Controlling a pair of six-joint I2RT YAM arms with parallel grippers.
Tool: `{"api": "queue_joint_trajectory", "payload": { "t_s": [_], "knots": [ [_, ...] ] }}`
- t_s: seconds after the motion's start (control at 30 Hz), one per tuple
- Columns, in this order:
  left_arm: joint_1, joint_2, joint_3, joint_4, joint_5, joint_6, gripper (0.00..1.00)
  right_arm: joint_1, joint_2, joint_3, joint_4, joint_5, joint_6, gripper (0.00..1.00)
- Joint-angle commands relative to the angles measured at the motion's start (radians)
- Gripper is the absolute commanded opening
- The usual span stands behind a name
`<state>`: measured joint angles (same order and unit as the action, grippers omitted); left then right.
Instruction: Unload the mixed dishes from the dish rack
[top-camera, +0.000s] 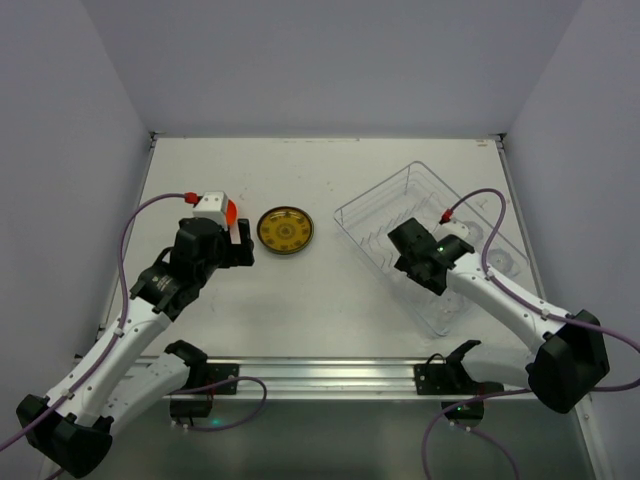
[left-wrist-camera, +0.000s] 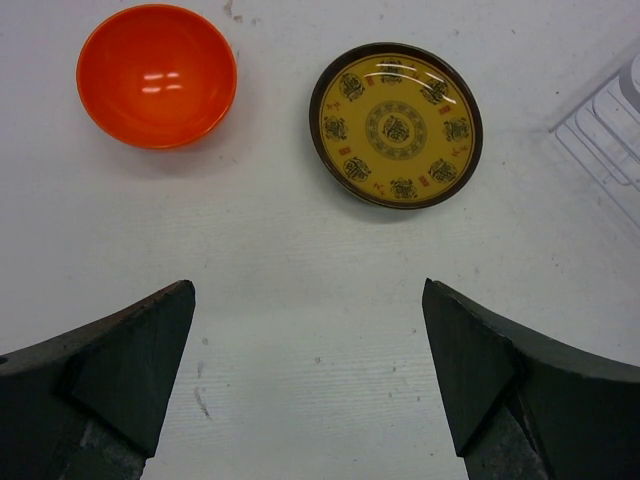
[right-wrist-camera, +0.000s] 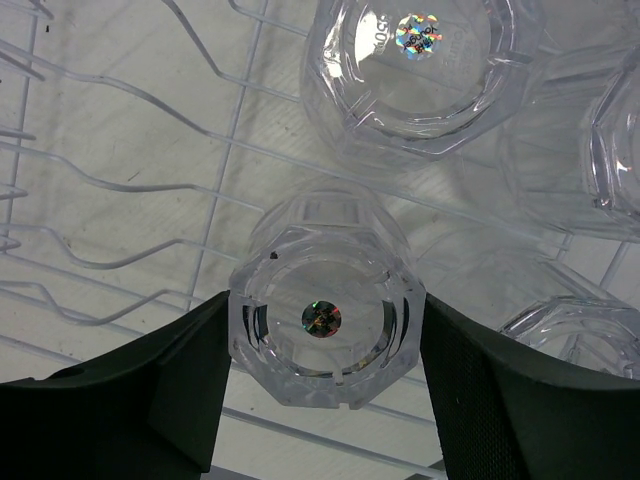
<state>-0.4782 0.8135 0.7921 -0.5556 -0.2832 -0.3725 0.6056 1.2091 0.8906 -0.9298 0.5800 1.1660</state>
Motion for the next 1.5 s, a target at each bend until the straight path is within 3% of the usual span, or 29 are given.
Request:
{"api": "queue_joint_trajectory", "payload": {
  "t_s": [0.0, 0.5, 0.57, 0.9, 1.0, 1.03, 1.07, 1.1, 1.2, 1.33, 1.47],
  "knots": [
    [0.003, -0.010, -0.001, 0.029, 0.003, 0.030, 1.00, 0.008, 0.003, 0.031, -0.020, 0.069, 0.044, 0.72],
    [0.003, -0.002, 0.044, -0.018, 0.004, 0.009, 1.00, 0.017, -0.108, 0.070, 0.017, 0.018, -0.104, 0.19],
    [0.003, 0.003, 0.074, -0.036, 0.057, -0.015, 1.00, 0.019, -0.132, 0.105, -0.006, 0.015, -0.135, 0.11],
    [0.003, 0.026, 0.185, 0.045, 0.369, -0.108, 1.00, 0.017, -0.331, 0.243, -0.006, -0.034, -0.293, 0.04],
    [-0.007, 0.030, 0.144, 0.231, 0.614, -0.155, 1.00, 0.017, -0.411, 0.255, 0.116, -0.092, -0.385, 0.05],
    [-0.014, 0.029, 0.118, 0.401, 0.773, -0.217, 1.00, 0.017, -0.433, 0.239, 0.165, -0.130, -0.405, 0.05],
    [-0.029, 0.027, 0.086, 0.510, 0.841, -0.259, 1.00, 0.017, -0.453, 0.226, 0.269, -0.228, -0.423, 0.05],
    [-0.045, 0.027, 0.011, 0.765, 0.925, -0.360, 1.00, 0.017, -0.489, 0.202, 0.326, -0.285, -0.446, 0.05],
    [-0.128, 0.055, -0.072, 1.084, 0.944, -0.463, 1.00, 0.017, -0.548, 0.153, 0.506, -0.474, -0.448, 0.04],
    [-0.267, 0.130, -0.036, 1.183, 0.940, -0.427, 1.00, 0.017, -0.605, 0.094, 0.693, -0.590, -0.394, 0.00],
    [-0.333, 0.202, 0.025, 1.223, 0.934, -0.379, 1.00, 0.017, -0.593, 0.059, 0.836, -0.753, -0.382, 0.00]
  ]
}}
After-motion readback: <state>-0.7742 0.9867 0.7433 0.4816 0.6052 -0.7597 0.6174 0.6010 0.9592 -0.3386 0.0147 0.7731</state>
